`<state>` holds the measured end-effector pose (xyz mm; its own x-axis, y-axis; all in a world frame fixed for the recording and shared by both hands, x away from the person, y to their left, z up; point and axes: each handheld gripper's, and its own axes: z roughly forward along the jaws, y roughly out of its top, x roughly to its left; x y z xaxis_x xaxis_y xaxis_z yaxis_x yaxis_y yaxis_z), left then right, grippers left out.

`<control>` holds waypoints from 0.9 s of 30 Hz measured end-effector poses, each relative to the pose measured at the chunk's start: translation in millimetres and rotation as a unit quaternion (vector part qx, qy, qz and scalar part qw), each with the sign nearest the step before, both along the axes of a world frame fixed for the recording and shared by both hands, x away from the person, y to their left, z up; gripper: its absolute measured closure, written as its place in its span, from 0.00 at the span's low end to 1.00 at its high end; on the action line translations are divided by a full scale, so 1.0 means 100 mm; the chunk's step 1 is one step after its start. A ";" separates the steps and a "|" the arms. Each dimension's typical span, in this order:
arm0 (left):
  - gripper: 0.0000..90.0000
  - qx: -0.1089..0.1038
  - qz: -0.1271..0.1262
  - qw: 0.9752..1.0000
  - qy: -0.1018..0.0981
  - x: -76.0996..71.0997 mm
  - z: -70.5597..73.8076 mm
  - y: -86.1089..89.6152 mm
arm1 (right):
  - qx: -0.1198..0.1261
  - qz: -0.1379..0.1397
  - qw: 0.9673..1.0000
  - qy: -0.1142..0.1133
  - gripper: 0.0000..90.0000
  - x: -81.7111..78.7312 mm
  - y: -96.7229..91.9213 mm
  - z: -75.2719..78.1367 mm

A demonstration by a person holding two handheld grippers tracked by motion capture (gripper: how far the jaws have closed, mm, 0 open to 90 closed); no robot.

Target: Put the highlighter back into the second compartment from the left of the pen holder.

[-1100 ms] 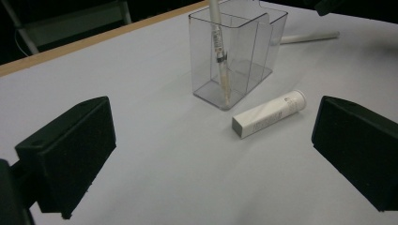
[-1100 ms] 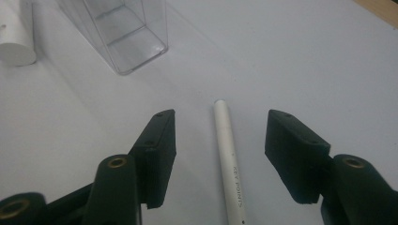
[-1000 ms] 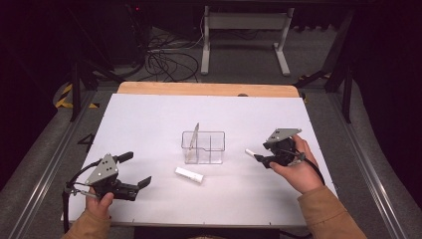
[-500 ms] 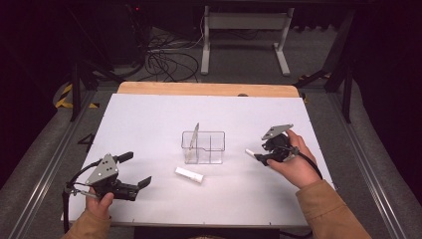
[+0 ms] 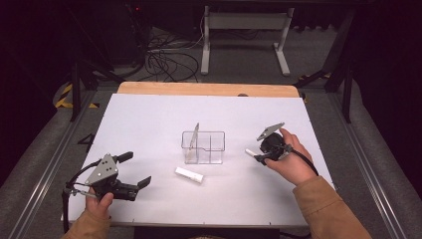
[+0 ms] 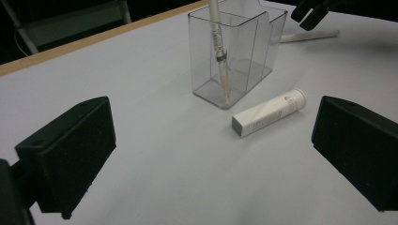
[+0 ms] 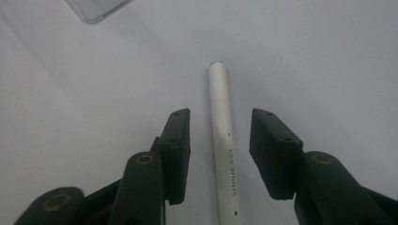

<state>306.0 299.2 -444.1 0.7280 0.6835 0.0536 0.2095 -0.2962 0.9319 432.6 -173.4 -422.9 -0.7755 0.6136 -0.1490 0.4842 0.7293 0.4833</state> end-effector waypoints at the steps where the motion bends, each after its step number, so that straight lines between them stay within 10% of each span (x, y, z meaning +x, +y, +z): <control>1: 0.01 0.000 0.000 1.000 0.001 0.00 0.00 0.00 | -0.003 0.000 1.000 0.001 0.68 0.01 0.00 -0.01; 27: 0.01 -0.003 -0.002 1.000 0.002 0.00 0.00 0.00 | -0.043 -0.039 0.997 0.041 0.86 0.10 0.03 -0.18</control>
